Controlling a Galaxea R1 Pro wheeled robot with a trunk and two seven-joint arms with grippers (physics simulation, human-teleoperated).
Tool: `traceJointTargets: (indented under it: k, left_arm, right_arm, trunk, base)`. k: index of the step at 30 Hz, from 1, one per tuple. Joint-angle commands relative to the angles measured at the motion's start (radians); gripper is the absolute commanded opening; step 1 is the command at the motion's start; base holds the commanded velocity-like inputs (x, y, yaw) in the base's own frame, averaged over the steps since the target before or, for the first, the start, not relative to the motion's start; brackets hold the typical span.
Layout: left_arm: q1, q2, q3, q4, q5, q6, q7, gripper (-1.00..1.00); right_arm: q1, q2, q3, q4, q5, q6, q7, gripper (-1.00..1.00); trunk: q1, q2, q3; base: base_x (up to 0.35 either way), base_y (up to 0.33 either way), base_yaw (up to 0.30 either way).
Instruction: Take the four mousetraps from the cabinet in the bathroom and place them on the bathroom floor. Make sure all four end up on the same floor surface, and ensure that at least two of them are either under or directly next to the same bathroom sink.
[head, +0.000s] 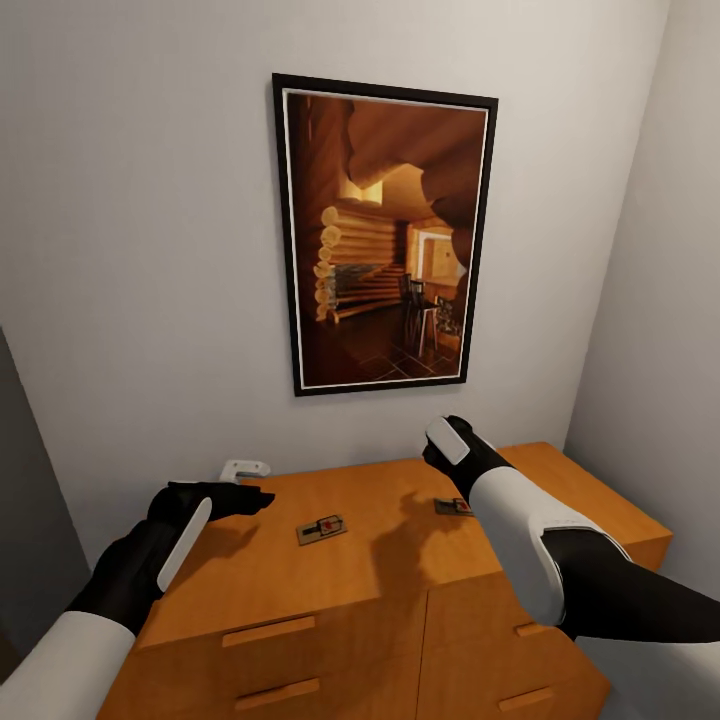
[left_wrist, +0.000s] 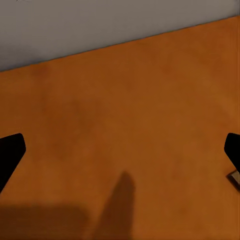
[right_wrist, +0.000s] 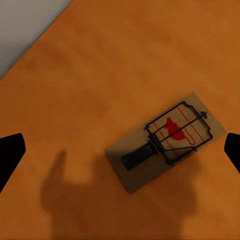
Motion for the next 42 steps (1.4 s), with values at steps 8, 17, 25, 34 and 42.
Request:
traceJointTargets:
  k: [8, 17, 25, 34, 42]
  left_arm:
    - [-0.001, 0.001, -0.001, -0.001, 0.001, 0.004, -0.008, 1.0]
    - [-0.001, 0.001, -0.001, 0.0, 0.0, 0.004, -0.009, 1.0]
    - [-0.001, 0.002, -0.001, 0.001, -0.002, 0.004, -0.009, 1.0]
    - [-0.001, 0.001, -0.001, 0.001, -0.003, 0.004, -0.009, 1.0]
    - [-0.001, 0.002, -0.001, 0.001, -0.003, 0.004, -0.009, 1.0]
  right_arm:
    - [0.0, 0.001, -0.005, -0.001, 0.001, 0.007, -0.003, 1.0]
    - [0.0, 0.001, -0.004, -0.001, 0.002, 0.007, -0.003, 1.0]
    - [0.0, 0.001, -0.004, -0.001, 0.008, 0.007, -0.003, 1.0]
    - [0.0, 0.001, -0.004, 0.003, 0.009, 0.008, -0.004, 1.0]
    - [0.0, 0.001, -0.038, 0.041, -0.002, 0.004, -0.009, 1.0]
  trunk:
    - [0.0, -0.001, -0.001]
    - [0.0, -0.001, -0.001]
    - [0.0, -0.001, -0.001]
    - [0.0, -0.001, -0.001]
    - [0.0, -0.001, -0.001]
  base:
    - [0.0, 0.0, 0.0]
    - [0.131, 0.0, 0.0]
    - [0.065, 0.0, 0.0]
    - [0.008, 0.0, 0.0]
    - [0.0, 0.0, 0.0]
